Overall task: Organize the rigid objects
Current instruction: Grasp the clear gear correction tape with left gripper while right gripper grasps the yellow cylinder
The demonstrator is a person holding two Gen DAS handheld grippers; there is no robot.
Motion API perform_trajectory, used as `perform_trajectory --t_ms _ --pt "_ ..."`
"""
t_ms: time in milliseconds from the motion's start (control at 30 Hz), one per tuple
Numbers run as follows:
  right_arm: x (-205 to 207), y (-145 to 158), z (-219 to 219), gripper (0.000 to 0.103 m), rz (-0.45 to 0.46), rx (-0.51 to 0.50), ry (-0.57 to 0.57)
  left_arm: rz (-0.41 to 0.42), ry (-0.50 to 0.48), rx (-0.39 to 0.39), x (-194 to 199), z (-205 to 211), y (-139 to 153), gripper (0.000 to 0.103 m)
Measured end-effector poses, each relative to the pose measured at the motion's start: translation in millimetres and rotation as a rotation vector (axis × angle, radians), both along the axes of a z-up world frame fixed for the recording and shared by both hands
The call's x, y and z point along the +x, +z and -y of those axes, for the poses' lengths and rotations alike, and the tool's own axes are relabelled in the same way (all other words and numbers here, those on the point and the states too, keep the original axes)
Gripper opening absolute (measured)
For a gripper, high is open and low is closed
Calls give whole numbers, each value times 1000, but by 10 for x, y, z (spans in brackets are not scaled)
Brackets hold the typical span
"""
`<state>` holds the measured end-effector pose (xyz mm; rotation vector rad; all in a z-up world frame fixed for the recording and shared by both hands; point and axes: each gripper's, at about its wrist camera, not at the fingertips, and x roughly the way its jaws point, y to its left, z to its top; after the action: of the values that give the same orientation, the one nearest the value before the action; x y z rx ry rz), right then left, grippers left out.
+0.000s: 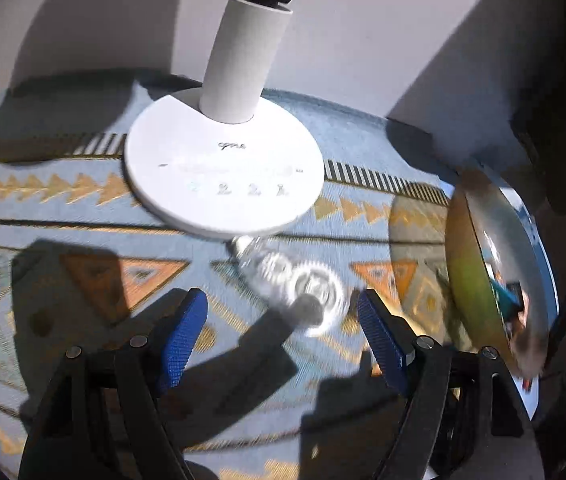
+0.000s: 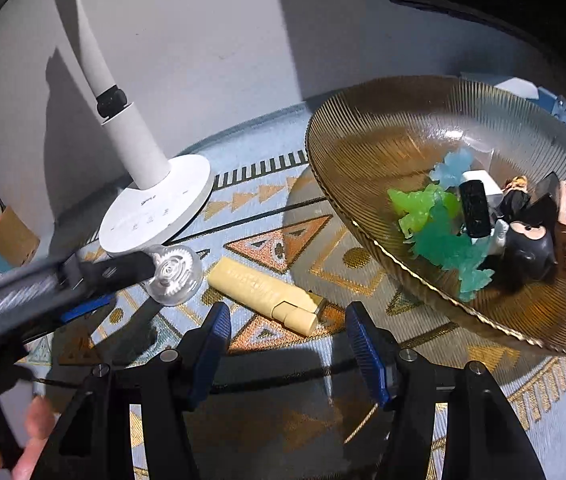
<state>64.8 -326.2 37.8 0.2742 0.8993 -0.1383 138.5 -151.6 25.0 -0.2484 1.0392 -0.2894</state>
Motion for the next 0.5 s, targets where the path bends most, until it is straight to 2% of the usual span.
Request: perform_trajectory --t_ms 233,500 --pt "87 -41 99 58 -10 48 -20 0 41 56 175 246 -81 76" --pt "207 -70 34 59 -24 42 19 43 54 184 202 432 -100 73"
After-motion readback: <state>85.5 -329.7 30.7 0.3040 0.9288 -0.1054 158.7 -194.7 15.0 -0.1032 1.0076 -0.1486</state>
